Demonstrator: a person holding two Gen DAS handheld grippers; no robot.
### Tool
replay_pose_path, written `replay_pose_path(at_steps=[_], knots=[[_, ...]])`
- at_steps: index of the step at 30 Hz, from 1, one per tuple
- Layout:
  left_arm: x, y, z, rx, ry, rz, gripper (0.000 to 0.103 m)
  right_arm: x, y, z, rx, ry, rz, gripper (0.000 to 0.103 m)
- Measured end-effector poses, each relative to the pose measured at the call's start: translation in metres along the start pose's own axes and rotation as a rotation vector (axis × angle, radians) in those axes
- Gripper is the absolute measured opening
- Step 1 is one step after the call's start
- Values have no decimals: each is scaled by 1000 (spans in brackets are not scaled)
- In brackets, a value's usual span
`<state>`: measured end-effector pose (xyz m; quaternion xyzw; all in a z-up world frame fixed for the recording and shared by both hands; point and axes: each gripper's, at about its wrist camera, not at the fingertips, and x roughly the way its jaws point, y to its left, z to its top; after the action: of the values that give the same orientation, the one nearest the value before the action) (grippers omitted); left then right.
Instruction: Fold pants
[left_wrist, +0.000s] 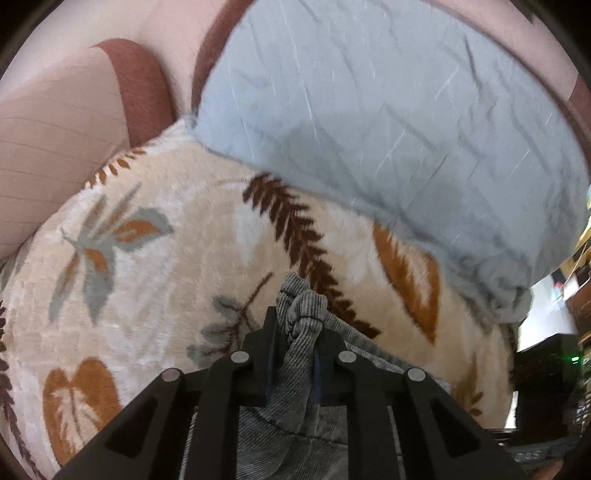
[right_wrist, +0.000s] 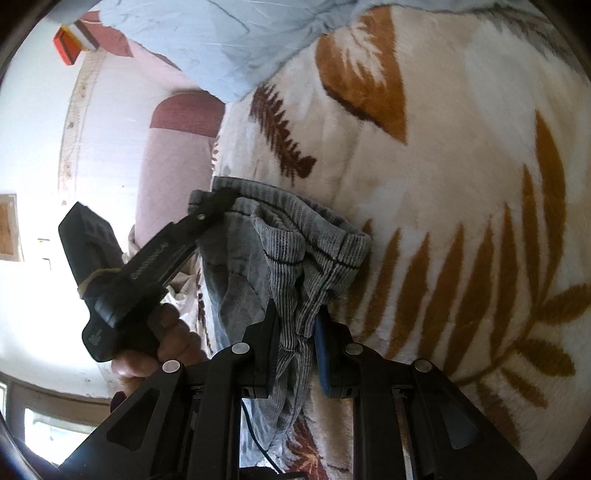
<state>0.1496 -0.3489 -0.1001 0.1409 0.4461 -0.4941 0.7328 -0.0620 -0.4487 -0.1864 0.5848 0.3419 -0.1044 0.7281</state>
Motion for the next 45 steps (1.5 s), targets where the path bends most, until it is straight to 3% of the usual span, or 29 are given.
replay_pose_path(at_steps=[11,18,28,29,32,35,37,40,43,45], knots=[[-81,31,-15,-61,-114,19,17,-14,43,-22,-147,-10,110,16],[-112,58,-51,-109,-133,74,17,-4,79,-50,-273,110,217,16],[-125,104,-106,-196,-120,156,18,56,108,-111,-372,262,169,16],[-127,107,-110,-201,-117,177,22,62,110,-115,-376,274,162,17],[-132,123,-126,-245,-106,232,25,81,115,-129,-399,322,142,20],[-147,138,-142,-294,-119,295,25,96,117,-141,-425,386,121,32],[-162,150,-155,-344,-130,308,25,106,116,-149,-417,455,115,46],[-183,156,-175,-388,-135,324,25,109,118,-151,-416,528,124,50],[-199,149,-194,-398,-145,314,25,101,120,-140,-409,512,152,50],[-204,136,-204,-411,-162,287,25,91,117,-123,-377,448,155,51]])
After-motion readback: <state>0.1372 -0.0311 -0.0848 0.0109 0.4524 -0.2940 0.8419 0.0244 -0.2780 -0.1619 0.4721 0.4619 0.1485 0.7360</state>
